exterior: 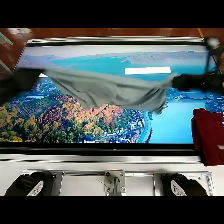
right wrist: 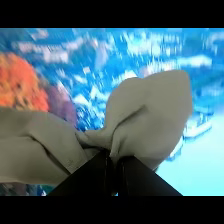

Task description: Fold the shirts.

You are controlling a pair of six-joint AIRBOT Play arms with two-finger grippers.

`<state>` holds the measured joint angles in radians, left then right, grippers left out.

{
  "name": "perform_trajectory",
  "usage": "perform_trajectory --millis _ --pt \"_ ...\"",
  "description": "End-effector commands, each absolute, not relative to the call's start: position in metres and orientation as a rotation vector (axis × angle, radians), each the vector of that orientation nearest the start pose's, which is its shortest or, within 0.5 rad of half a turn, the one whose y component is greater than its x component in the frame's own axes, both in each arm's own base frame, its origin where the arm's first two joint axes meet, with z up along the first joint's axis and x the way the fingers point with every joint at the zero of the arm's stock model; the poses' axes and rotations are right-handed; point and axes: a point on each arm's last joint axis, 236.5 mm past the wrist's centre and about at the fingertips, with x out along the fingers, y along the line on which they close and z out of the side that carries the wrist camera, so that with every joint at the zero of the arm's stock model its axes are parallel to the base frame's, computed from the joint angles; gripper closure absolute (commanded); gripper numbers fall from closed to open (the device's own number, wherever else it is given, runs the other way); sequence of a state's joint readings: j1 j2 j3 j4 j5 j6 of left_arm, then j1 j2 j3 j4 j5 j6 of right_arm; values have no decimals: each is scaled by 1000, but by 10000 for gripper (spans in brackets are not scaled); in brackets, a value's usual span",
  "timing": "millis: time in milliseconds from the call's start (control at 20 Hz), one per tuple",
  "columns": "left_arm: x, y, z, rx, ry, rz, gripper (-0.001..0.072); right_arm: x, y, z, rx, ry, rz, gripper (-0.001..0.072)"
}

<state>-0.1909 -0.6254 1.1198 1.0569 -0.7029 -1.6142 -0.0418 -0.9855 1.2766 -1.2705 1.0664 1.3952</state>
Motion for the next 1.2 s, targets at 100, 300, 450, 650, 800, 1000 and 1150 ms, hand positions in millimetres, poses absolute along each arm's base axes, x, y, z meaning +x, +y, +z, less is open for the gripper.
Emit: perform_trajectory --millis 100,300,450,650,800,1000,1150 --pt "181 -69 507 -350 -271 -361 669 296 64 389 98 277 277 639" --pt "153 -64 524 -297 -341 -346 669 240 51 404 66 263 216 639" --pt "165 -57 500 -235 -249 -291 669 218 43 366 48 432 179 639" --pt "199 -40 438 -173 4 -177 669 203 37 289 48 805 164 640" --pt "235 -32 371 -142 229 -121 669 215 21 213 50 1057 98 640" --pt "301 -33 272 -163 496 -90 668 286 18 107 121 1096 57 640" --pt "356 -36 203 -174 658 -73 668 344 16 37 213 1095 7 639"
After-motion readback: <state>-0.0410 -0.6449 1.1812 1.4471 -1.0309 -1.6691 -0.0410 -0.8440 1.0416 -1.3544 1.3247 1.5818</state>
